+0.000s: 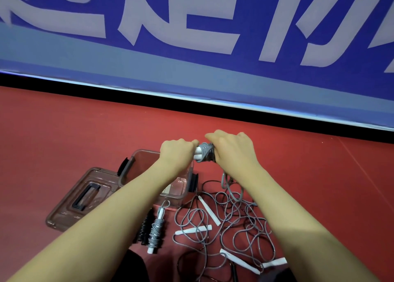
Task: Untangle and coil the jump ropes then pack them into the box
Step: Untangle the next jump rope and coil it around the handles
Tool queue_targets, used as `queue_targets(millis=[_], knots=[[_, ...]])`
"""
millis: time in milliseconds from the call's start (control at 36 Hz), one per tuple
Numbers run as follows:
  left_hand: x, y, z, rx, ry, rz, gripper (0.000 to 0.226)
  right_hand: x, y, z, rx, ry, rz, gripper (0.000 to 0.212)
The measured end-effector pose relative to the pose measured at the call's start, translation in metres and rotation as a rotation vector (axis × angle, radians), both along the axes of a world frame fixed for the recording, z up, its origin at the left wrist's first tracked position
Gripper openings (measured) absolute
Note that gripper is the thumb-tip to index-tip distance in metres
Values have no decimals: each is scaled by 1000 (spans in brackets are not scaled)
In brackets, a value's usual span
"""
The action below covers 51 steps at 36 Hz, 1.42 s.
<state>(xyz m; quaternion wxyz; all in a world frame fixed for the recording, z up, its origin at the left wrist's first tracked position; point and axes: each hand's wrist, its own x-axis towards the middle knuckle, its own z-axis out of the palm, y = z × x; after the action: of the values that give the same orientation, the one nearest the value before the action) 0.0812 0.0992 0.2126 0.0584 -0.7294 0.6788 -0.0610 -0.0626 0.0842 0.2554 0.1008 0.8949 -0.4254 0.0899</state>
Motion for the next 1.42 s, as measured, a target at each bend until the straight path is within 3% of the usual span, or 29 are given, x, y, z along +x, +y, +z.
queue_targets(millis=[167,222,306,361,500,611,778,889,1028,1139,1278,1417], knots=[[1,-1,5,-27,-106,-84,19,0,-3,-1,153,-20,-58,24],[1,0,6,-143,-125,-162,14,1,-2,-1,212,-61,-59,25],[1,1,9,-279,-146,-283,35,0,-3,2,271,-134,-94,25],[6,-3,4,-305,-83,-356,40,-4,-6,7,234,-141,-140,24],[6,2,8,-386,-147,-523,16,-11,-7,15,95,1,-176,26],[11,2,6,-442,-102,-602,22,-13,-7,13,48,59,-169,28],[15,1,4,-576,130,-726,17,-18,-11,-1,-20,-14,-99,27],[11,1,4,-584,351,-663,24,-15,-12,-10,-139,-158,-80,29],[-6,13,11,-444,1020,-410,37,-13,-16,-10,-30,-231,-51,15],[-14,14,21,-466,1194,-134,31,-13,-17,-13,2,-241,-104,24],[-9,6,18,-387,1156,117,22,-15,-21,-20,75,-157,-103,21],[2,1,8,-316,848,276,27,-9,-18,-19,160,-98,-78,14]])
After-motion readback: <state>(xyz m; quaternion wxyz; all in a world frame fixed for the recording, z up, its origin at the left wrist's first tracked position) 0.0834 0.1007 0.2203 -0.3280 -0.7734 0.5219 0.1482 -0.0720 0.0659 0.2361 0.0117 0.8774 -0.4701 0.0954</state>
